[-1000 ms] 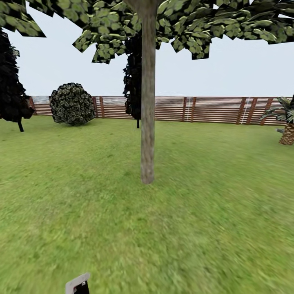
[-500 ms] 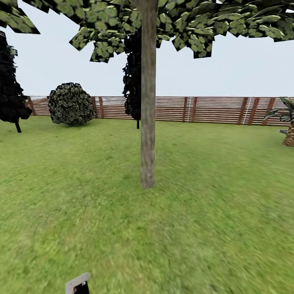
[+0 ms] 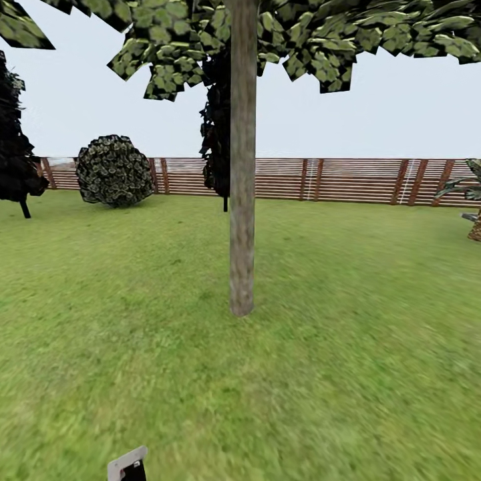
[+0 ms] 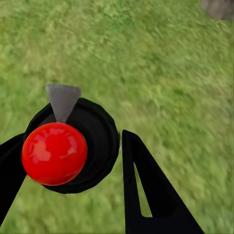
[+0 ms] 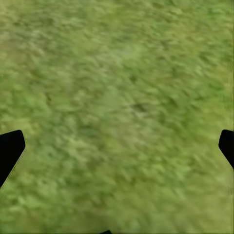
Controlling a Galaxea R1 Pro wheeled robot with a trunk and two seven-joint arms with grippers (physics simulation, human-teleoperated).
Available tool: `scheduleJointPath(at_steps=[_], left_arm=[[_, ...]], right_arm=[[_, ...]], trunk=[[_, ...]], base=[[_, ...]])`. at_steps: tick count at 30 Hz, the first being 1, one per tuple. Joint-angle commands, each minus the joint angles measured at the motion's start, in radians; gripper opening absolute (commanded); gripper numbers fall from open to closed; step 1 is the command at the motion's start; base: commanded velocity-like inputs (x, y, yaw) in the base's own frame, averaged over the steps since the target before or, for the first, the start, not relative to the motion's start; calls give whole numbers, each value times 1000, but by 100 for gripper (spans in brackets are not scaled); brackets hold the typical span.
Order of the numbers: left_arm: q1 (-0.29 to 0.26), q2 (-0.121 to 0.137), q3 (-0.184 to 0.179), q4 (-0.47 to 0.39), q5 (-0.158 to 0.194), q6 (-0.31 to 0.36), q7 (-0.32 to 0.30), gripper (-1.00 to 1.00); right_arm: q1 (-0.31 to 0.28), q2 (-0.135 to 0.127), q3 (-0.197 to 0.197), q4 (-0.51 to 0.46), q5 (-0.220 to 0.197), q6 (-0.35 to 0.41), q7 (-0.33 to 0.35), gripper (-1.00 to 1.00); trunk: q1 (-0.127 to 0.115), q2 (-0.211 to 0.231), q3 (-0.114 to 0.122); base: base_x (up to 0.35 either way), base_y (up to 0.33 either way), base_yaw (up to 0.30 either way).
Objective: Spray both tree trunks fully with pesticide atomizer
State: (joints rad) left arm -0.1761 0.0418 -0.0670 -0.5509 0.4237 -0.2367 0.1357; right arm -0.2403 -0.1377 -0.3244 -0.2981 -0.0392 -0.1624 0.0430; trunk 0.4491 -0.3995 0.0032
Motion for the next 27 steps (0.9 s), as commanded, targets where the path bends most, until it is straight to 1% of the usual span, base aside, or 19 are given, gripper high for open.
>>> scheduleJointPath(at_steps=[1,27], left_arm=[[0,1,-7,0,5,-4,7,-100],[0,1,-8,0,4,-4,7,-100]], right_arm=[[0,0,-4,1,-4,-4,5,100],[0,0,-4,1,-7,-3,5,100]], trunk=[[1,0,0],[1,0,0]], base=[[335,0,0],[335,0,0]])
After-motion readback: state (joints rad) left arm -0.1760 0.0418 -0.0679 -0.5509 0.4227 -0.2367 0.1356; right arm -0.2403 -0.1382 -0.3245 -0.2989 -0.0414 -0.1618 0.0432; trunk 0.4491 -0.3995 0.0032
